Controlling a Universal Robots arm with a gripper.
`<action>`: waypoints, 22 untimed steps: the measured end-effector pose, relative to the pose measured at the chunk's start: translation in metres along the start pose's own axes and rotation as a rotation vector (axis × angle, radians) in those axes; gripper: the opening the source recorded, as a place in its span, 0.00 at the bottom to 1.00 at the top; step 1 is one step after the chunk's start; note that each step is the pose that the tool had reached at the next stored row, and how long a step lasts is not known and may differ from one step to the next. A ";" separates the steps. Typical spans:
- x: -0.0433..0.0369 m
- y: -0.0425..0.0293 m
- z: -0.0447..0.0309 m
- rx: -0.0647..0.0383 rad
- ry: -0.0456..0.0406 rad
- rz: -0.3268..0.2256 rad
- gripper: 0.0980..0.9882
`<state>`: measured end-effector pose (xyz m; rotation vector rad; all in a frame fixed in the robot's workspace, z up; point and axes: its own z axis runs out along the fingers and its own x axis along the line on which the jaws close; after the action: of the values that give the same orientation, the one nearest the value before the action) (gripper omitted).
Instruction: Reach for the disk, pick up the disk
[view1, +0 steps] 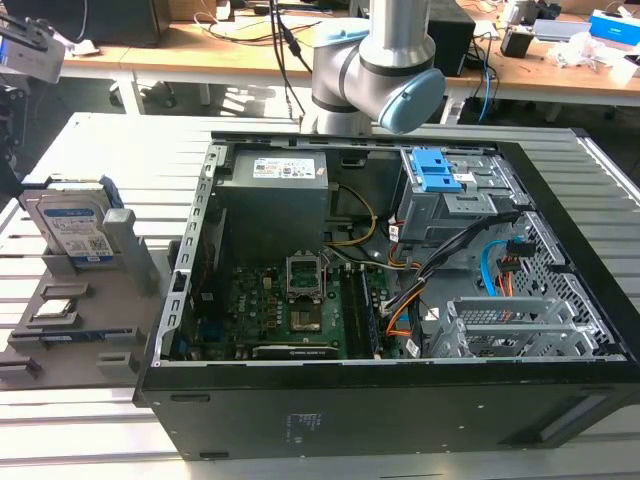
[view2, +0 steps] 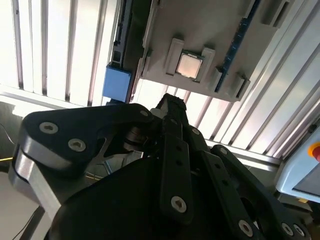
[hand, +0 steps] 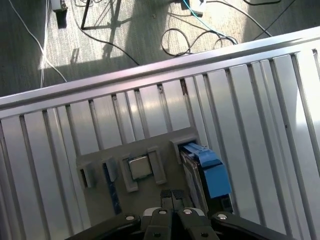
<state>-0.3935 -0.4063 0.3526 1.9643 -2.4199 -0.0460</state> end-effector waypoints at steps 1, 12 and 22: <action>0.0000 0.0000 0.0000 0.000 0.0004 -0.010 0.01; 0.0000 0.0000 0.0000 0.000 0.0049 -0.130 0.01; 0.0000 0.0000 0.0000 0.000 0.0096 -0.251 0.01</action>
<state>-0.3935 -0.4063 0.3526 2.2494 -2.1525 -0.0408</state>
